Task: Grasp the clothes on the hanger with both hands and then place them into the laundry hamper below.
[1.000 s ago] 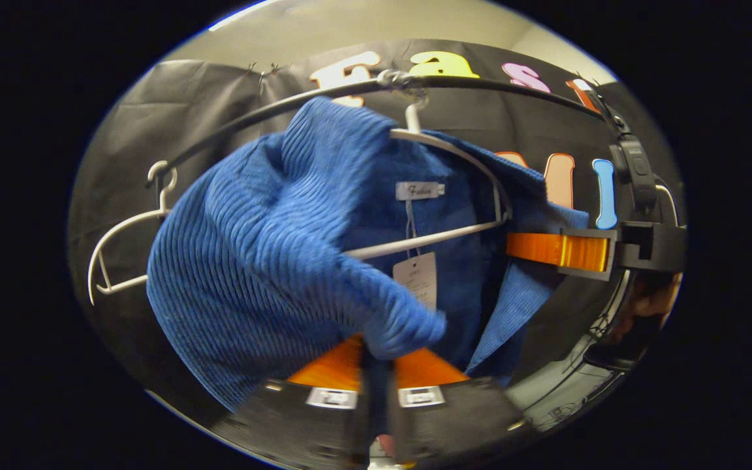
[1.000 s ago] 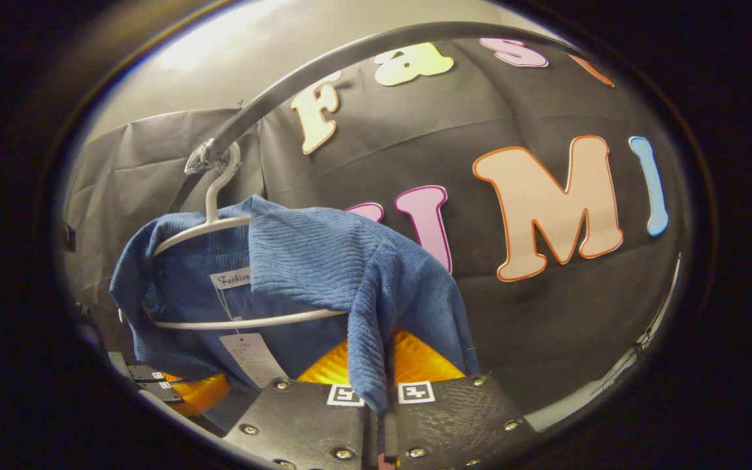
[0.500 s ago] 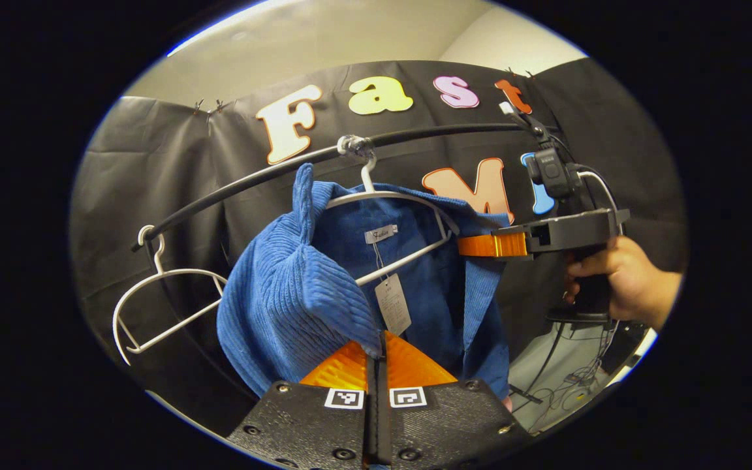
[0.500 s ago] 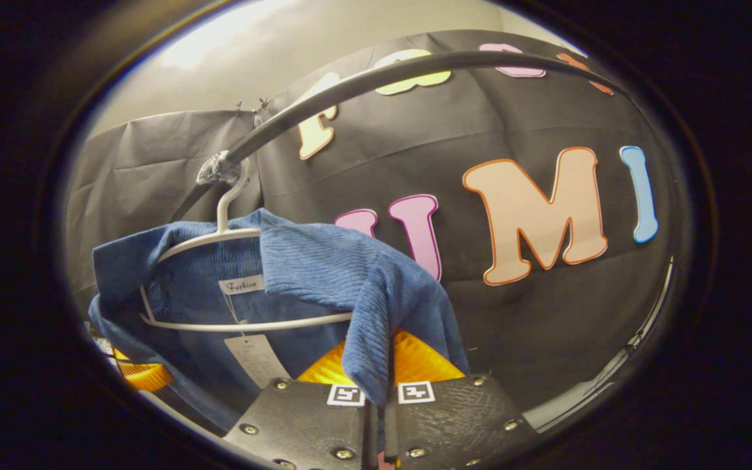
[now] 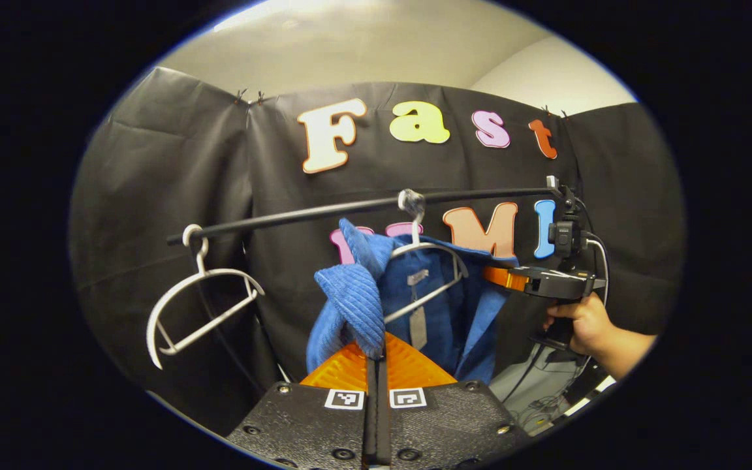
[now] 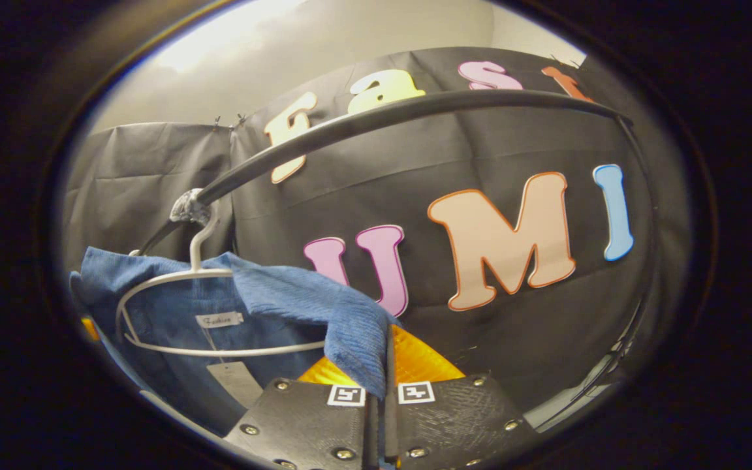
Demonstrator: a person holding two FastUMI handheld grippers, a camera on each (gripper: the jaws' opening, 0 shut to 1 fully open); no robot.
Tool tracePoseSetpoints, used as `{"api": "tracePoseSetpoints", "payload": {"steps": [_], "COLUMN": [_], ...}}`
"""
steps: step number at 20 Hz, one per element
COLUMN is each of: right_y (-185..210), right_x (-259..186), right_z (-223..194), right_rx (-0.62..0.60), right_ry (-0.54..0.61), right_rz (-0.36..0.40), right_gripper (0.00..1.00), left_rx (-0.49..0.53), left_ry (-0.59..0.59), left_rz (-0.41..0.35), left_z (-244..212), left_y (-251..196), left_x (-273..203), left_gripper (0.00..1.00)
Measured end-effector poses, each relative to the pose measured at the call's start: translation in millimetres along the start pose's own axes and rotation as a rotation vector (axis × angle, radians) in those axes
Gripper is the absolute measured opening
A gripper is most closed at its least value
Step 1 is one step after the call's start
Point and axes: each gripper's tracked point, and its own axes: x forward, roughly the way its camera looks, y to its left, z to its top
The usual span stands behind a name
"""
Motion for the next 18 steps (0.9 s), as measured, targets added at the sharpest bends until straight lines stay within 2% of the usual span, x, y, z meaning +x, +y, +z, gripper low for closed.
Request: {"api": "tracePoseSetpoints", "payload": {"steps": [4,6,10,14,16,18], "right_y": [-3,-5,-9,-6,-10,-18], "right_x": [13,21,37,55,67,74], "right_z": [1,-2,-3,-7,-15,-20], "right_rx": [-0.041,-0.033,-0.006,0.018,0.024,0.031], "right_ry": [-0.015,-0.015,-0.027,-0.045,-0.034,-0.026], "right_rz": [-0.032,-0.048,-0.088,-0.105,-0.123,-0.139], "right_gripper": [0.04,0.04,0.04,0.04,0.0,0.04], "left_rx": [0.13,0.161,0.172,0.139,0.119,0.077], "left_ry": [-0.021,-0.006,0.003,0.058,0.06,0.074], "left_rz": [0.049,0.064,0.051,0.028,-0.008,-0.043], "left_z": [11,5,-4,-27,-35,-43], "left_y": [53,70,88,102,101,92], "left_x": [5,10,32,66,78,95], "left_gripper": [0.0,0.0,0.01,0.0,0.0,0.0]}}
